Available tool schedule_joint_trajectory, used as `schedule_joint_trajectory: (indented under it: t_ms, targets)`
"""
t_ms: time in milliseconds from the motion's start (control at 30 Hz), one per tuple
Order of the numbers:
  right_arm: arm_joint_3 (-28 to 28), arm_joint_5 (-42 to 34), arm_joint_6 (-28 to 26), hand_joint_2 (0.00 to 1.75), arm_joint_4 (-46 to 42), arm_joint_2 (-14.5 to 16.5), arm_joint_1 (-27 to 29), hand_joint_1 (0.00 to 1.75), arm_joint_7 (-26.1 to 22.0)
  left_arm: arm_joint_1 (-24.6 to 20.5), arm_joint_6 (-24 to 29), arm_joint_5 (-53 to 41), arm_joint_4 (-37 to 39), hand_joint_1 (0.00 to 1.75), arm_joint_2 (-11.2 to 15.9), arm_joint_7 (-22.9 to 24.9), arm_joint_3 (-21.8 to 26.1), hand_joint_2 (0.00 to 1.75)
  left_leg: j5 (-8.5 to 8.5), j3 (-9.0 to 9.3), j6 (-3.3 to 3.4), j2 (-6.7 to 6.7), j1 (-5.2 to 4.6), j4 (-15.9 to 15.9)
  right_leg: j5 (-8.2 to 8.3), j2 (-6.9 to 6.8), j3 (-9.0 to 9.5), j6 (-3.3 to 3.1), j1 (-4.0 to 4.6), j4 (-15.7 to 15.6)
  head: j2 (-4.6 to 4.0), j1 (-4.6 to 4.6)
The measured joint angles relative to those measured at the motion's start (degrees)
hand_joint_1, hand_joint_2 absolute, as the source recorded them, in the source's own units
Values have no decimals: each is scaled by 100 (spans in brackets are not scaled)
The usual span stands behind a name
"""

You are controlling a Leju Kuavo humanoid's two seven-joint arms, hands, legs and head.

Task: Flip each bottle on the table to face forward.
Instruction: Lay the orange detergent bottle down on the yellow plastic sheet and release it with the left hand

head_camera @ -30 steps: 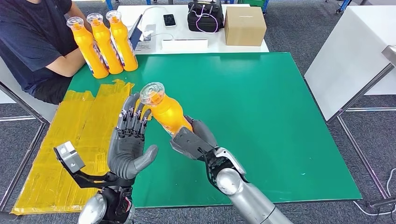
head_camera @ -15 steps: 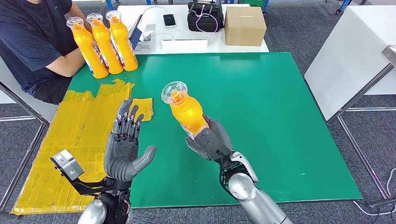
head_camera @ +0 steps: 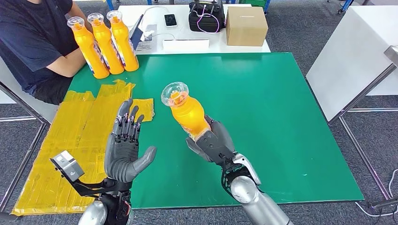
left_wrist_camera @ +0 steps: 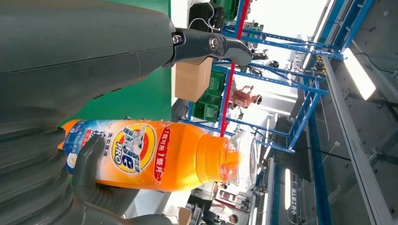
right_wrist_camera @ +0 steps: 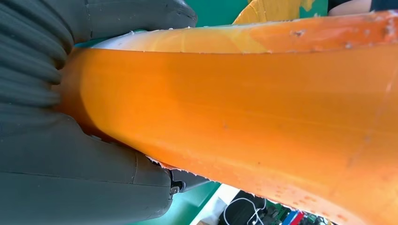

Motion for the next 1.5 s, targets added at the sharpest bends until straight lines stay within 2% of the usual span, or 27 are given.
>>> schedule_joint_trajectory:
  t_ms: [167, 300, 467, 667, 1133, 1267, 1500]
  targets:
    - [183, 460, 51, 175, -23, 15, -21, 175, 10, -4, -8, -16, 0, 0, 0, 43, -2, 175, 0, 0, 0, 1, 0, 0, 0, 1, 0, 0, 1, 1, 0, 0]
    - [524, 933, 54, 175, -32, 108, -83, 175, 77, -27, -19, -56, 2, 0, 0, 130, -21, 175, 0, 0, 0, 1, 2, 0, 0, 1, -2, 0, 2, 1, 0, -1]
    - [963, 1159, 65, 175, -30, 211, -163, 175, 97, -48, -8, -72, 14, 0, 0, 187, -68, 175, 0, 0, 0, 1, 3, -1, -1, 1, -3, -1, 2, 1, 0, 1]
    - [1236, 1215, 67, 175, -28, 251, -206, 175, 110, -53, 8, -72, 17, 0, 0, 208, -72, 175, 0, -1, 0, 0, 1, -1, 0, 0, -2, 0, 0, 0, 0, 1]
    - [1352, 1203, 72, 175, -1, 254, -258, 175, 112, -54, 23, -72, 18, 1, 0, 220, -73, 175, 0, 0, 0, 1, 1, 0, 0, 0, -3, 0, 1, 0, 0, 0]
    - [1456, 1198, 107, 175, 101, 256, -315, 175, 113, -56, 25, -69, 44, 175, 2, 234, -78, 175, 0, -1, 0, 1, 1, -1, 0, 0, -3, 0, 1, 1, 0, 1]
    - [1473, 1196, 96, 175, 159, 257, -353, 175, 113, -64, 8, -77, 91, 175, 4, 157, -80, 175, 0, 0, 0, 1, 1, 0, 0, 0, -3, 0, 0, 0, 0, 1]
